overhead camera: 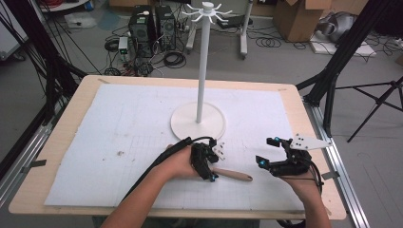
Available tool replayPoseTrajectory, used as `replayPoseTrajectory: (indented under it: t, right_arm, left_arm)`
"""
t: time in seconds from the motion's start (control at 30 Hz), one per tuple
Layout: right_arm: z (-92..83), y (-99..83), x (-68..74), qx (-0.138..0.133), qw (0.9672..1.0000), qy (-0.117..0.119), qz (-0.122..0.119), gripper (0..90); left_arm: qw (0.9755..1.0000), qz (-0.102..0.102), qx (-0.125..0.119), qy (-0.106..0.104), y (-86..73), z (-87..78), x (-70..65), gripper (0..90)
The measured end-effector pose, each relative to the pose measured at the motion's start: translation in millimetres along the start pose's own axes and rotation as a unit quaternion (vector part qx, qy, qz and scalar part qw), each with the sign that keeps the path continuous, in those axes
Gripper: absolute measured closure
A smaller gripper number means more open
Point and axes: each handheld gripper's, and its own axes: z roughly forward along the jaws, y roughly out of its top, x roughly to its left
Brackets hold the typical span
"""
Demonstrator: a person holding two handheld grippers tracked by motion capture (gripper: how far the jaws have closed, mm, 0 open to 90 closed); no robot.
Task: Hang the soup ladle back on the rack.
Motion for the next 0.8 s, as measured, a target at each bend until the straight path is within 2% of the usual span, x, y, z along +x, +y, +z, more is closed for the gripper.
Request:
replayPoseTrajectory:
  t: [0.17,0.37,0.73,0.8]
  right_arm:
    - [0.9,-0.1,0.5,0.001,1.0,0.0,0.0,14.4]
    - [0.1,-0.2,0.5,0.004,1.0,0.0,0.002,14.5]
    - [0.1,-0.4,0.5,0.003,1.0,0.001,0.002,14.5]
    - [-0.2,-0.4,0.3,0.003,1.0,0.001,0.002,14.5]
  left_arm:
    - [0.9997,0.011,0.02,-0.009,4.6,-1.1,0.5,55.0]
    - [0.9997,0.009,0.02,-0.012,4.4,-1.8,2.1,66.6]
    - [0.9993,0.02,0.03,-0.004,6.8,-2.4,-2.2,73.9]
    - [0.9995,0.003,0.032,-0.008,6.3,-3.4,-1.9,75.8]
